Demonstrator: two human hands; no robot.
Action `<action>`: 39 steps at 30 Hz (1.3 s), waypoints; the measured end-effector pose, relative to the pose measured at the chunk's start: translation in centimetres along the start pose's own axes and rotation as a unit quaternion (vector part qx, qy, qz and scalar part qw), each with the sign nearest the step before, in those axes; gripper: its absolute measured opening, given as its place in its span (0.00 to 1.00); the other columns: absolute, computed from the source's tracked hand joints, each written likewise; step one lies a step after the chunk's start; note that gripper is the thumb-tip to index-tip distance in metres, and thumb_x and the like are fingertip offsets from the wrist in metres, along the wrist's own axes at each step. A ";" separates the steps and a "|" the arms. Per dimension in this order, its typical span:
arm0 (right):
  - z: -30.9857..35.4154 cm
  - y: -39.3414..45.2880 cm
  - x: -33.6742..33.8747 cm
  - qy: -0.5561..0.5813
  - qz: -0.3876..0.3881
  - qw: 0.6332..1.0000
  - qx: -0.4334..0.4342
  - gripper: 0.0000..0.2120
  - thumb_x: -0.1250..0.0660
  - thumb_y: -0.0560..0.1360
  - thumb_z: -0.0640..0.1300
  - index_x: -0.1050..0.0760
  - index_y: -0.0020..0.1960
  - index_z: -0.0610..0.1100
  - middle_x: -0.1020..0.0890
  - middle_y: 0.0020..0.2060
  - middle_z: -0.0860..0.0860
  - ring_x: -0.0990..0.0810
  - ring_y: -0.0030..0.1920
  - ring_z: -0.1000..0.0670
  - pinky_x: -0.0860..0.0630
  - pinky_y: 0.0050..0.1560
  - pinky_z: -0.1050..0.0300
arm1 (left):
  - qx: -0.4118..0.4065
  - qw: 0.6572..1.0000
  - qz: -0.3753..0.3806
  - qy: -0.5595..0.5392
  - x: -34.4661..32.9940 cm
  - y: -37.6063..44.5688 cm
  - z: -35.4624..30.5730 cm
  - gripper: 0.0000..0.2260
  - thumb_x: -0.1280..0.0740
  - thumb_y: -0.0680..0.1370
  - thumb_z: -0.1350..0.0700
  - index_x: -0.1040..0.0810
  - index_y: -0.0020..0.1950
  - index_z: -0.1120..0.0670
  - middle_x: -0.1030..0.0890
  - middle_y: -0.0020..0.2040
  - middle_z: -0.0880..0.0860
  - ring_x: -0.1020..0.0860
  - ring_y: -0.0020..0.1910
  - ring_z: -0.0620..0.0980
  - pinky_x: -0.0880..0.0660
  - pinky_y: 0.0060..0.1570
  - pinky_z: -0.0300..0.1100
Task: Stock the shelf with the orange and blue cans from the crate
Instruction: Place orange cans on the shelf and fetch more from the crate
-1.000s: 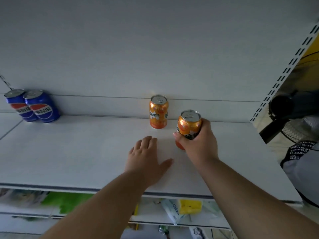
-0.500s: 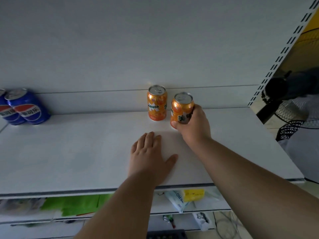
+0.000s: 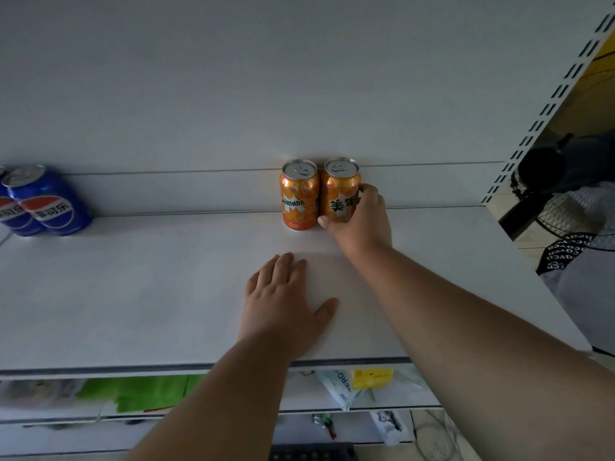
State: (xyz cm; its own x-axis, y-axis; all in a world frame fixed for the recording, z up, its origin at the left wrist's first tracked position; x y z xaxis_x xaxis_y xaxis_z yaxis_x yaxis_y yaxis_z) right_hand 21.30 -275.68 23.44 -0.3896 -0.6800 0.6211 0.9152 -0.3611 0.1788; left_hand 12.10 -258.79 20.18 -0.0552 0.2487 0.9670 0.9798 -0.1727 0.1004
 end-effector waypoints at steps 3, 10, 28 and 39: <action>0.9 -2.1 2.0 -0.013 -0.007 0.999 0.030 0.40 0.22 0.65 0.54 0.36 0.70 0.44 0.28 0.63 0.46 0.27 0.63 0.45 0.28 0.58 0.52 | 0.001 1.000 0.008 -0.004 0.0 -0.1 -0.2 0.38 0.45 0.73 0.28 0.41 0.78 0.48 0.43 0.79 0.49 0.48 0.78 0.51 0.52 0.74 0.48; 4.5 -11.5 9.1 -0.039 -0.003 0.993 0.108 0.36 0.26 0.69 0.56 0.37 0.71 0.46 0.29 0.65 0.48 0.29 0.64 0.48 0.29 0.62 0.52 | -0.010 0.998 -0.014 -0.068 2.1 -1.4 -0.5 0.33 0.38 0.75 0.34 0.35 0.74 0.50 0.32 0.73 0.50 0.36 0.71 0.52 0.40 0.70 0.48; 5.6 -37.9 8.1 0.000 0.109 0.980 0.168 0.29 0.28 0.71 0.55 0.32 0.67 0.46 0.27 0.58 0.53 0.29 0.61 0.54 0.30 0.62 0.57 | 0.063 0.989 0.015 -0.137 3.9 -32.6 7.0 0.21 0.33 0.77 0.43 0.30 0.68 0.47 0.28 0.61 0.42 0.31 0.62 0.43 0.33 0.63 0.40; 1.6 -45.2 -0.2 -0.019 0.080 0.997 -0.001 0.29 0.27 0.70 0.53 0.32 0.67 0.47 0.28 0.58 0.55 0.29 0.61 0.54 0.28 0.61 0.55 | -0.002 0.968 0.190 -0.167 -4.7 -33.4 14.5 0.24 0.34 0.77 0.42 0.34 0.71 0.44 0.29 0.63 0.42 0.31 0.62 0.42 0.31 0.65 0.44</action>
State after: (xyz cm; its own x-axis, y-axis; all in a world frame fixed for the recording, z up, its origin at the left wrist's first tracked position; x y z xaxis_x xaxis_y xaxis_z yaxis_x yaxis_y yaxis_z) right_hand -19.82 -258.26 16.48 -0.2353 -0.7047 0.6694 0.9650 -0.2514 0.0745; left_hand -17.58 -240.39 8.93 0.3740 0.4608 0.8049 0.9167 -0.3156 -0.2452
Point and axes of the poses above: each hand's wrist, its own y-axis towards the middle knuckle, its own x-axis out of the back of the hand, z = x × y, the point moved 8 cm from there along y, towards the middle knuckle
